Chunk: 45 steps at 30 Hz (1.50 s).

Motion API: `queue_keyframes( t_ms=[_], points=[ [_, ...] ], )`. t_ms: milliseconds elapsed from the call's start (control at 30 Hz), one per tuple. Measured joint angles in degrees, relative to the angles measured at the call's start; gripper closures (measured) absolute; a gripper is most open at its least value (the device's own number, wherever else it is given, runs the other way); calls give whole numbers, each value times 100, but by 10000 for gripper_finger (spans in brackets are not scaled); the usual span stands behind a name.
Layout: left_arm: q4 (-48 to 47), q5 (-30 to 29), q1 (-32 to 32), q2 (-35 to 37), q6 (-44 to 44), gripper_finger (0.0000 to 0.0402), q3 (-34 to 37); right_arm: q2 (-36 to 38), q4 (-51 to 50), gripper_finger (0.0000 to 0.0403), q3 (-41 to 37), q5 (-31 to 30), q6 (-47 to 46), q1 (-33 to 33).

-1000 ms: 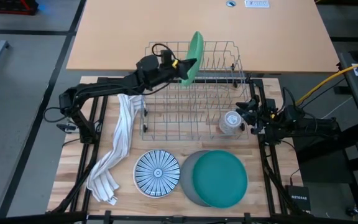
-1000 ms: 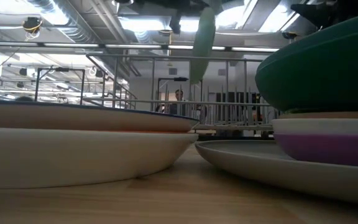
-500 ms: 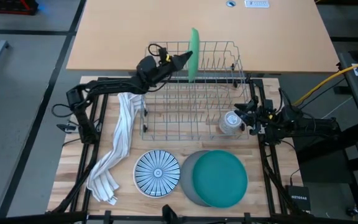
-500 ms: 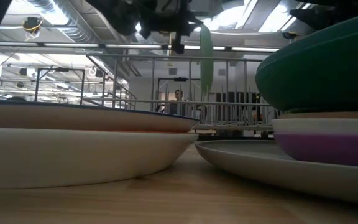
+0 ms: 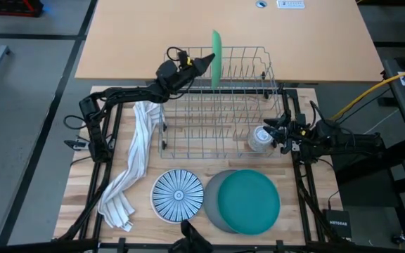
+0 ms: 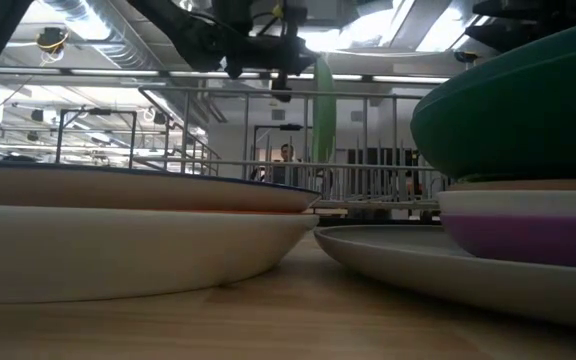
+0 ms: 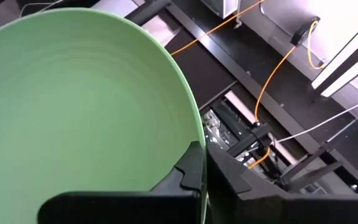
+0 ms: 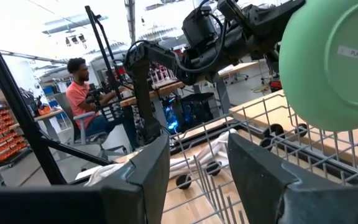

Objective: Sort dishes
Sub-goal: Put the light green plate into the dish rack

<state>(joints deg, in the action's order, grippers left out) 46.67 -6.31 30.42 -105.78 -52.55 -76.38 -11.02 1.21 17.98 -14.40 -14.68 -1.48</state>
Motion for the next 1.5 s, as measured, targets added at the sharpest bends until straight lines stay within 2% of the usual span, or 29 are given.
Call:
queue_keyframes(
  t_ms=[833,1067,1200,1500],
  points=[
    [-1711,-227,9,38,210,391,-15,-1,-223,237,-2,-17,-197,0],
    [-1770,-692,9,30,-128,391,-15,-1,-298,237,-2,-16,-199,0],
    [-1966,-1115,23,-6,-307,381,11,1,-321,237,-2,-15,-201,1],
    [-2821,-1054,110,4,-90,340,2,1,-358,237,-2,-15,-201,1]
  ],
)
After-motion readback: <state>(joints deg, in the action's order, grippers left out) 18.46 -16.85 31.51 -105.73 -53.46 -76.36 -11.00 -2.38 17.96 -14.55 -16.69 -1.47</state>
